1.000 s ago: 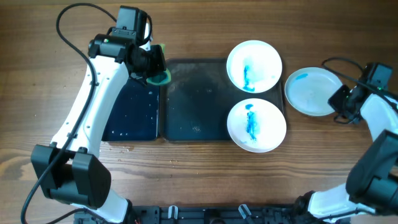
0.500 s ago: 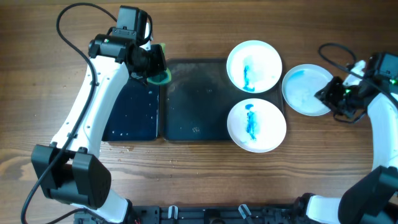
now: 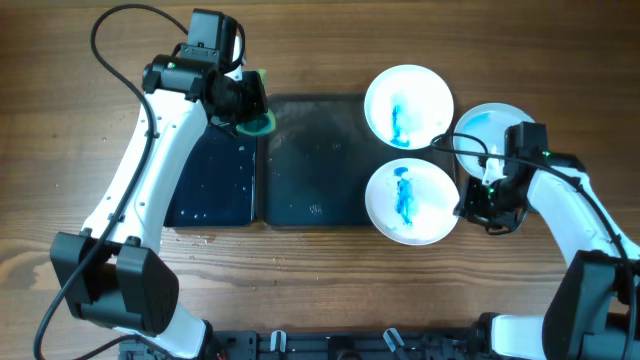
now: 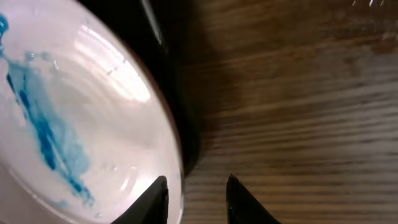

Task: Clean dirty plates on tray and stack at the side
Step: 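Set the plate down at the right side of the table, then grip the lower-right plate's rim with the right gripper, pull it center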

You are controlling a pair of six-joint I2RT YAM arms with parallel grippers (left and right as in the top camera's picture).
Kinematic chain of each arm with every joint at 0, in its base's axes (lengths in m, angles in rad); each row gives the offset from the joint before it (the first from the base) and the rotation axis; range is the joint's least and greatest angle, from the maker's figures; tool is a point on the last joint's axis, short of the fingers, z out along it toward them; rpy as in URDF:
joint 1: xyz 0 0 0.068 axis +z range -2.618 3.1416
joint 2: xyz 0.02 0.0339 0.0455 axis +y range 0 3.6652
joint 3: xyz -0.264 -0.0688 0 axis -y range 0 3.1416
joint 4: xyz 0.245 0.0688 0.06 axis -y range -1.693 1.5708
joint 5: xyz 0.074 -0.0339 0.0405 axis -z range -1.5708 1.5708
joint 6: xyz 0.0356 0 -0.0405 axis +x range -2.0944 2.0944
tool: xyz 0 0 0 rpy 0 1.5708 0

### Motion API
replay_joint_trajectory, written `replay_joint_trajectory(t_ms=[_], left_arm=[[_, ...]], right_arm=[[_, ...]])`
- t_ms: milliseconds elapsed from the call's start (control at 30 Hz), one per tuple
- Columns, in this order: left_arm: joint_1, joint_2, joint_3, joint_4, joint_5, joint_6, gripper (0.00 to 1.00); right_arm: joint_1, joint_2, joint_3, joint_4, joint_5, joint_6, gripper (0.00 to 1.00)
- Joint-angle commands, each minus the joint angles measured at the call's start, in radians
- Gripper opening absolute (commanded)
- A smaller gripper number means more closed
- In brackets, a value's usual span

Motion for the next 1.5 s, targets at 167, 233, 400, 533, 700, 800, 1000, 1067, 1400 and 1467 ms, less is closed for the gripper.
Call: replay_joint_trajectory(t_ms=[167,233,400,533,700,800,1000,1067,1400,1467], left_arm=[[-0.006,0.006,0.012,0.003,-0.006,-0.006,0.04],[-0.006,0.006,0.012,0.003,-0.006,-0.006,0.04],[-0.006,0.006,0.012,0.003,-0.006,-0.006,0.04],[-0.006,0.006,0.012,0.003,-0.006,-0.006,0.04],[-0.006,0.006,0.012,0.003,-0.006,-0.006,0.04],[-0.006,0.006,0.012,-0.001,-0.006,-0.006,0.04],[-0.006,0.006,0.012,-0.005,-0.006,-0.006,0.04],[-0.006,0.006,0.012,-0.005,-0.006,-0.006,0.04],[-0.042,0.006,-0.142,0.094,-0.002,-0.061,0.04],[-0.069,0.011,-0.222,0.207,0.027,-0.066,0.04]], right_arm=[[0.004,0.010,-0.063,0.130,-0.019,-0.063,0.14],[0.004,0.010,-0.063,0.129,-0.029,-0.063,0.06],[0.005,0.006,-0.048,0.095,-0.077,-0.063,0.04],[0.064,-0.061,0.008,0.004,-0.108,-0.060,0.04],[0.317,-0.162,0.095,0.025,-0.059,0.150,0.05],[0.442,-0.124,0.127,0.082,0.063,0.253,0.04],[0.576,0.150,0.328,0.119,0.167,0.360,0.04],[0.584,0.256,0.417,0.118,0.153,0.370,0.04],[0.550,0.486,0.497,0.171,-0.068,0.435,0.05],[0.545,0.488,0.496,0.172,-0.075,0.428,0.04]])
